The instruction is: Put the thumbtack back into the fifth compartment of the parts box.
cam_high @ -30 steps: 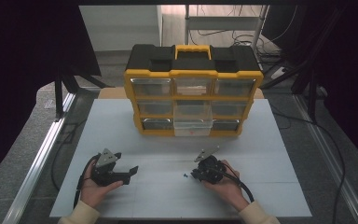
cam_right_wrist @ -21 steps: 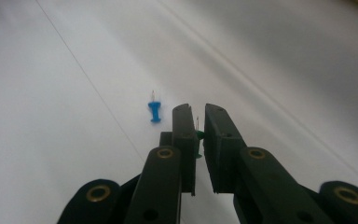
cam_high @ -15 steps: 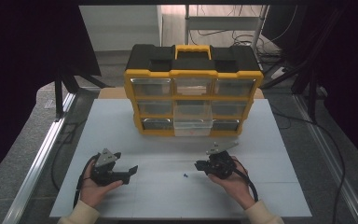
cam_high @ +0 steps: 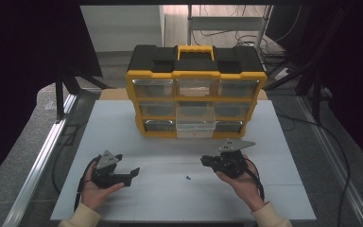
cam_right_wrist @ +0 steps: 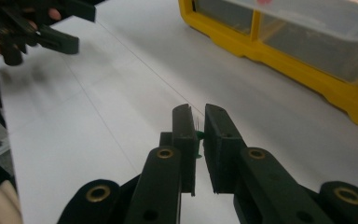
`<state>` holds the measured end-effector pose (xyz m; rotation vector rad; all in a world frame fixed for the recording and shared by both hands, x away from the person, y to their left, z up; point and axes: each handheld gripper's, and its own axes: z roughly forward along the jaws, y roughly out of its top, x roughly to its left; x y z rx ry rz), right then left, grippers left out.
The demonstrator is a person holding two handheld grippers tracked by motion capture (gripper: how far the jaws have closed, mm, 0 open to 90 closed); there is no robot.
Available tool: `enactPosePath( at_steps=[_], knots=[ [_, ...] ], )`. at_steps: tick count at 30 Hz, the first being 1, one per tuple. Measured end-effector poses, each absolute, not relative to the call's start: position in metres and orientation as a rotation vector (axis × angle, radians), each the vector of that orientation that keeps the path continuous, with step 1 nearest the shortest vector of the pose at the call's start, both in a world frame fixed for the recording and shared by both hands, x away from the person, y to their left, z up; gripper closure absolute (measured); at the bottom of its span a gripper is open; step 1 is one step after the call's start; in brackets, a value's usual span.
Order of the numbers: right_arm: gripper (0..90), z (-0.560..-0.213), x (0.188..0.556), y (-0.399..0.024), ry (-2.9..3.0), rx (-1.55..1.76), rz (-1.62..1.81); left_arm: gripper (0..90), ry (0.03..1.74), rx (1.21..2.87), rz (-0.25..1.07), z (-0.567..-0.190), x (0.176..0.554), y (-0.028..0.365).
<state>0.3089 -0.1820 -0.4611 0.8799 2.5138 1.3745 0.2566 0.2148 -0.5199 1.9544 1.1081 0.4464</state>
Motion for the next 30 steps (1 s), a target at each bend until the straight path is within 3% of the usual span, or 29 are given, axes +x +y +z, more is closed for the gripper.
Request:
enactPosePath(
  at_steps=[30],
  knots=[
    [82.9, -0.416, 0.303, -0.19, 2.342, 0.818, 1.557, 13.0, 1.107, 1.955, 0.447, -0.52, 0.257, 0.214]
  ],
)
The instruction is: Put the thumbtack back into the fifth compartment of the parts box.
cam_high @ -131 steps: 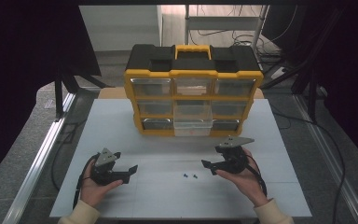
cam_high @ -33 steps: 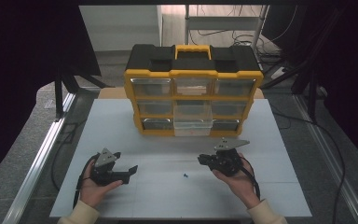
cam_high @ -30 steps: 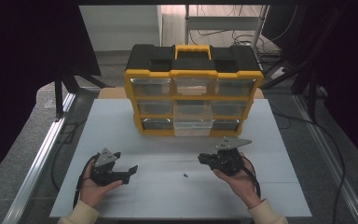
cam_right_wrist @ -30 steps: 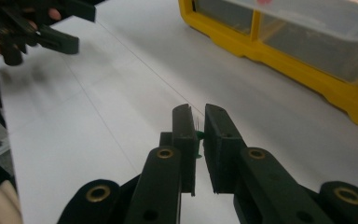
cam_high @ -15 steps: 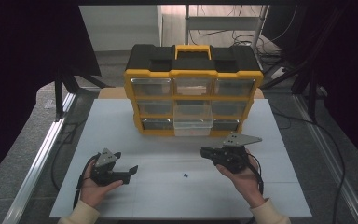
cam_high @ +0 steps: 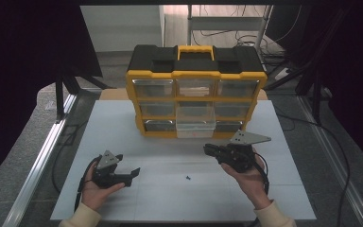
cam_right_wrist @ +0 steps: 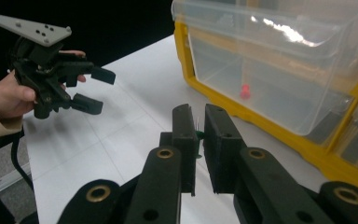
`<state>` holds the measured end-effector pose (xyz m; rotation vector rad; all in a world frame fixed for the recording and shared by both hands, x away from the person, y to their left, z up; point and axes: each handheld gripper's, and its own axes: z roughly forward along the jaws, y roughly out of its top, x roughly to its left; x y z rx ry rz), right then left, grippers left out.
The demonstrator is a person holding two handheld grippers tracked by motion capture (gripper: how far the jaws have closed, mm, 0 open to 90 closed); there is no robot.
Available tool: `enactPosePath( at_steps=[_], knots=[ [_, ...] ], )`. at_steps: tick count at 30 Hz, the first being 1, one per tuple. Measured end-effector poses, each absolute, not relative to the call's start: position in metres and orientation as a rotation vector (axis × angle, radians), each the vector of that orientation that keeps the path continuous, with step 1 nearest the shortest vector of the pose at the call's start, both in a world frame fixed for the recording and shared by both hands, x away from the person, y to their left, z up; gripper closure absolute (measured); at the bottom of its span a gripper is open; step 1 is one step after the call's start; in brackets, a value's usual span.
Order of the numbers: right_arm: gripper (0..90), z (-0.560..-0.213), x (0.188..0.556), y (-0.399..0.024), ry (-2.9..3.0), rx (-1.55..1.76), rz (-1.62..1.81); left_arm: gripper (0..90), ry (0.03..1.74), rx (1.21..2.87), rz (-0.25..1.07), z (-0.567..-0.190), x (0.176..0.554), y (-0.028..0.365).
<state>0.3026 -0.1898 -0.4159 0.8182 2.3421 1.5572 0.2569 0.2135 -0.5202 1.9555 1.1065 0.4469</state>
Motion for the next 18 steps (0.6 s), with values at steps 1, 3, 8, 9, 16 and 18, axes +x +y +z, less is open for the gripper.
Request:
enactPosePath(
  at_steps=[1, 3, 8, 9, 16, 18],
  knots=[
    [82.9, -0.415, 0.303, -0.19, 2.338, 0.819, 1.564, 13.0, 1.107, 1.955, 0.447, -0.52, 0.257, 0.214],
    [82.8, -0.414, 0.303, -0.19, 2.335, 0.819, 1.567, 13.0, 1.107, 1.955, 0.447, -0.52, 0.257, 0.214],
    [82.9, -0.407, 0.303, -0.19, 2.319, 0.816, 1.576, 13.0, 1.107, 1.956, 0.448, -0.52, 0.257, 0.213],
    [82.9, -0.405, 0.303, -0.19, 2.31, 0.813, 1.587, 13.0, 1.109, 1.954, 0.446, -0.52, 0.257, 0.213],
    [82.8, -0.387, 0.307, -0.185, 2.268, 0.791, 1.611, 13.0, 1.109, 1.955, 0.445, -0.52, 0.257, 0.214],
    [82.9, -0.384, 0.308, -0.184, 2.259, 0.789, 1.614, 13.0, 1.109, 1.955, 0.444, -0.52, 0.257, 0.214]
  ],
)
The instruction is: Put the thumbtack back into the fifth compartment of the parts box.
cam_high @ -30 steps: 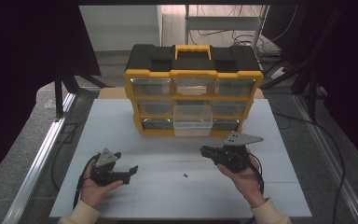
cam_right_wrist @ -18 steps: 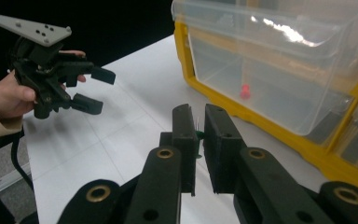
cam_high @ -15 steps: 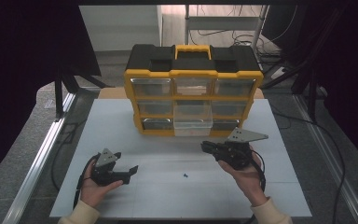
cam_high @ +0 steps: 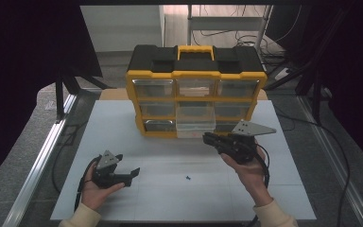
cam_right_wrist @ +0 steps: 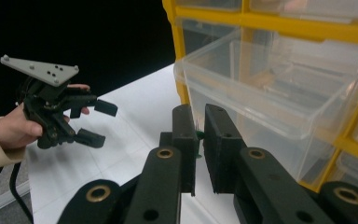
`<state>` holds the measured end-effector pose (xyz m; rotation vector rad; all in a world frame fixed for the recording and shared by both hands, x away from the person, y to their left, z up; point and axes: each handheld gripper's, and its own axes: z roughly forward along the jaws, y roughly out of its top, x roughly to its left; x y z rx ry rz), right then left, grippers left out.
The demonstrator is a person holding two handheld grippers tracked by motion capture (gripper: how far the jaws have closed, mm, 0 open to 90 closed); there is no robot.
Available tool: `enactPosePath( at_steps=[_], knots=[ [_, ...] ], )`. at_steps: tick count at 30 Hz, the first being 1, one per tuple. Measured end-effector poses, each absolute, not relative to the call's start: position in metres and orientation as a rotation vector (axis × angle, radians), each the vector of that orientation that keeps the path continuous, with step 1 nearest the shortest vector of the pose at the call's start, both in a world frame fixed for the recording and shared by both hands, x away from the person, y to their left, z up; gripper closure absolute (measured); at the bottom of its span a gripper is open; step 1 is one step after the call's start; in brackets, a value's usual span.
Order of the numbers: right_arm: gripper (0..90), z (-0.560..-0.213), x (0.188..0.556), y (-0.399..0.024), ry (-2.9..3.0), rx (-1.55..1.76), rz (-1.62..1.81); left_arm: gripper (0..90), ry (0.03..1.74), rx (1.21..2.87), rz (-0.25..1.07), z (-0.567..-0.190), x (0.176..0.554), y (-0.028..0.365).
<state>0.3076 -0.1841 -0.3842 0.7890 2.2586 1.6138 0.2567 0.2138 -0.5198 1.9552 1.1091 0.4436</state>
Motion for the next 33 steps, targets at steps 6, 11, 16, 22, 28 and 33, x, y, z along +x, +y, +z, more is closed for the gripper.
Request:
enactPosePath(
  at_steps=[6, 11, 16, 22, 28, 33],
  knots=[
    [82.8, -0.377, 0.313, -0.184, 2.227, 0.799, 1.643, 13.0, 1.108, 1.955, 0.446, -0.519, 0.256, 0.213],
    [82.8, -0.371, 0.32, -0.181, 2.21, 0.801, 1.637, 13.0, 1.11, 1.951, 0.448, -0.519, 0.256, 0.214],
    [82.8, -0.364, 0.33, -0.178, 2.196, 0.8, 1.638, 13.0, 1.105, 1.955, 0.446, -0.519, 0.257, 0.214],
    [82.8, -0.36, 0.344, -0.171, 2.195, 0.817, 1.609, 13.0, 1.109, 1.952, 0.447, -0.519, 0.257, 0.214],
    [82.8, -0.358, 0.357, -0.161, 2.204, 0.822, 1.553, 13.0, 1.109, 1.953, 0.448, -0.52, 0.257, 0.215],
    [82.7, -0.357, 0.366, -0.154, 2.201, 0.832, 1.527, 13.0, 1.11, 1.955, 0.447, -0.52, 0.258, 0.215]
  ],
)
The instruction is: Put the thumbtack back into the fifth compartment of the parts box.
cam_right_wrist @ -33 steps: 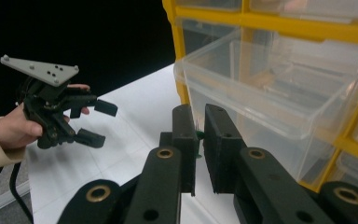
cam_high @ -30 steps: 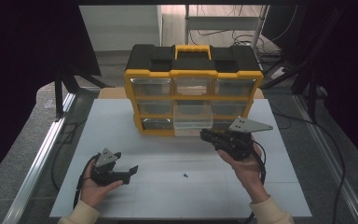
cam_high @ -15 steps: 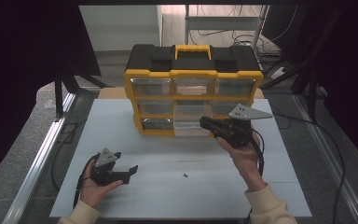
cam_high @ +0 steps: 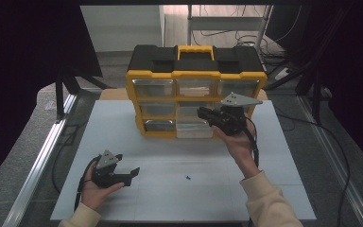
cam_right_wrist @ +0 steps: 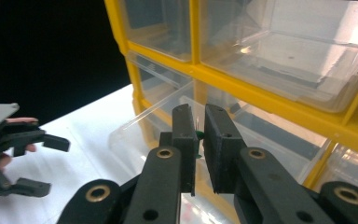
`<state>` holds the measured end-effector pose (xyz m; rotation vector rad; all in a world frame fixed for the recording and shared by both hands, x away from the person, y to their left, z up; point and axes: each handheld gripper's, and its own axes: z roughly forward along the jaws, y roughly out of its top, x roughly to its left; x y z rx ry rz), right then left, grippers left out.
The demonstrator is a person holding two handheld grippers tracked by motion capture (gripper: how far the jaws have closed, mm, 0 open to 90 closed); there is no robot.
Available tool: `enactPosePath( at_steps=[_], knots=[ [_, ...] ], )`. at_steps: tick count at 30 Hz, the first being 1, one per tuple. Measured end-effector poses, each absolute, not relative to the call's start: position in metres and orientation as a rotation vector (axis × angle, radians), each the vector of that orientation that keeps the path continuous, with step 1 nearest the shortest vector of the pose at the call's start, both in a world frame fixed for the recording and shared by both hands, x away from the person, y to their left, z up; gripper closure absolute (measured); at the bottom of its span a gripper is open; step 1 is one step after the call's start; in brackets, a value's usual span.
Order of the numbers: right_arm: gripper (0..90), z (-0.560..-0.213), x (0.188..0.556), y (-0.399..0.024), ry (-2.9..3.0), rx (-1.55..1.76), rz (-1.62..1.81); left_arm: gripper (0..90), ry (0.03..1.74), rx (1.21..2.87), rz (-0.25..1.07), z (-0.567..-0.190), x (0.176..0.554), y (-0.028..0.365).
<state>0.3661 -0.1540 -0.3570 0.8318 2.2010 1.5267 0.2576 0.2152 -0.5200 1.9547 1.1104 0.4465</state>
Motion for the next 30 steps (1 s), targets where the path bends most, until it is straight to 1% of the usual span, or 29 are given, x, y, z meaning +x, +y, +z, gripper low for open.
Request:
enactPosePath(
  at_steps=[8, 9, 10, 11, 14, 16, 20, 30],
  knots=[
    [82.0, -0.356, 0.378, -0.149, 2.193, 0.852, 1.459, 13.0, 1.108, 1.961, 0.447, -0.52, 0.258, 0.215],
    [78.5, -0.357, 0.379, -0.149, 2.196, 0.855, 1.447, 13.0, 1.108, 1.961, 0.447, -0.52, 0.258, 0.215],
    [78.5, -0.357, 0.379, -0.149, 2.196, 0.855, 1.447, 13.0, 1.108, 1.961, 0.447, -0.52, 0.258, 0.215],
    [60.3, -0.359, 0.381, -0.148, 2.216, 0.844, 1.429, 13.0, 1.108, 1.96, 0.447, -0.52, 0.258, 0.215],
    [42.1, -0.36, 0.377, -0.148, 2.203, 0.851, 1.432, 13.0, 1.109, 1.959, 0.448, -0.52, 0.258, 0.215],
    [34.6, -0.358, 0.374, -0.15, 2.2, 0.852, 1.458, 13.0, 1.11, 1.959, 0.447, -0.521, 0.258, 0.214],
    [30.3, -0.357, 0.366, -0.155, 2.205, 0.84, 1.5, 13.0, 1.108, 1.958, 0.449, -0.52, 0.257, 0.214],
    [30.2, -0.364, 0.333, -0.176, 2.222, 0.793, 1.555, 13.0, 1.109, 1.956, 0.45, -0.52, 0.257, 0.214]
  ],
)
